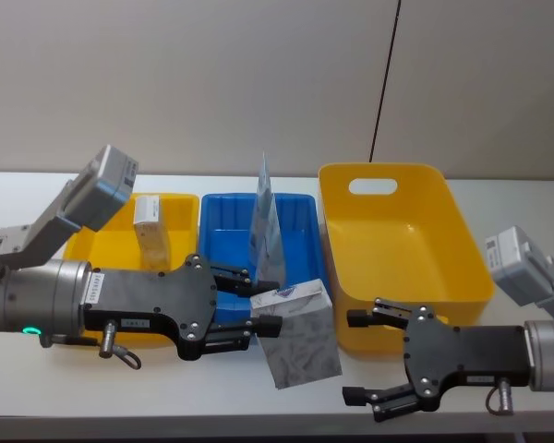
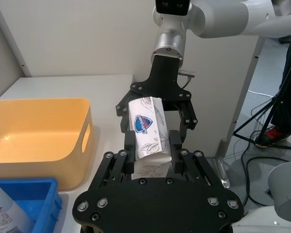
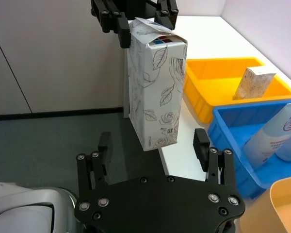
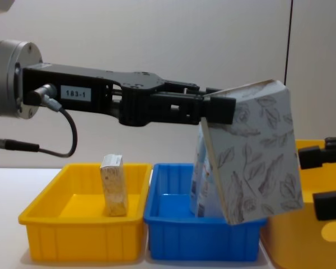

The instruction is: Bimanual collaborative sorting of washing and personal care products

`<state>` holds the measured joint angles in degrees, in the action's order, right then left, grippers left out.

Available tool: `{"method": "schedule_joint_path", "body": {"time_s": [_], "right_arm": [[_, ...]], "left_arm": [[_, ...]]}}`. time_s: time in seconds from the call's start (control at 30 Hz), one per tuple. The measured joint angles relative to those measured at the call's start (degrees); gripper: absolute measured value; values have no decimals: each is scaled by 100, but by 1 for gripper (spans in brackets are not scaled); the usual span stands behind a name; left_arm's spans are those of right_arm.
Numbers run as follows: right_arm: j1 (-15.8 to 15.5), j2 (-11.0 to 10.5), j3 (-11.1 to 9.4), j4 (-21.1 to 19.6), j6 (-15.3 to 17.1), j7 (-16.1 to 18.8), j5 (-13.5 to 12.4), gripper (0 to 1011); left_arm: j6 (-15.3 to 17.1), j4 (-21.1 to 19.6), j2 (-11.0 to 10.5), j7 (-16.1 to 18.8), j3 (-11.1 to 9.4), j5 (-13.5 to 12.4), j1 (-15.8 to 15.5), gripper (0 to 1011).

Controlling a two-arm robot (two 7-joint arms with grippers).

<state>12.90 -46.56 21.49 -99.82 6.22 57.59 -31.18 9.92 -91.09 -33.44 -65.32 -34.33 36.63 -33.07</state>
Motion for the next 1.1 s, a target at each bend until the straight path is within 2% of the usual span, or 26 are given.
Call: {"method": "schedule_joint_path", "body": {"time_s": [0.77,1.1], "right_arm": [[482,406,450,338,-24,-68,155,1000],[615,514,575,428,-4,-102,203,1000]], "left_arm": [[0,0,0,0,0,0,0,378],[0,0,0,0,0,0,0,378]]}}
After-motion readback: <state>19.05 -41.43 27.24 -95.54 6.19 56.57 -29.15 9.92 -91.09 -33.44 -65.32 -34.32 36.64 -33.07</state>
